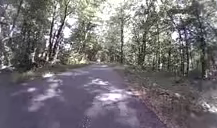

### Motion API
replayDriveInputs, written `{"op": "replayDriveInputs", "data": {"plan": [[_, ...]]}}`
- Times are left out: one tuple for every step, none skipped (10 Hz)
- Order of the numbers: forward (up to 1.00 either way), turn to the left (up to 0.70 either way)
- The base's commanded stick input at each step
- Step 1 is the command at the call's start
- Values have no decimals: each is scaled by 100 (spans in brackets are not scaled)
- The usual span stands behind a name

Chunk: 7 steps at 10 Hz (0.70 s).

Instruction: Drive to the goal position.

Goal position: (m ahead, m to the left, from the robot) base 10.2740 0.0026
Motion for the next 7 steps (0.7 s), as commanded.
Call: {"op": "replayDriveInputs", "data": {"plan": [[45, 0], [45, 0], [45, 0], [45, 0], [45, 0], [45, 0], [45, 0]]}}
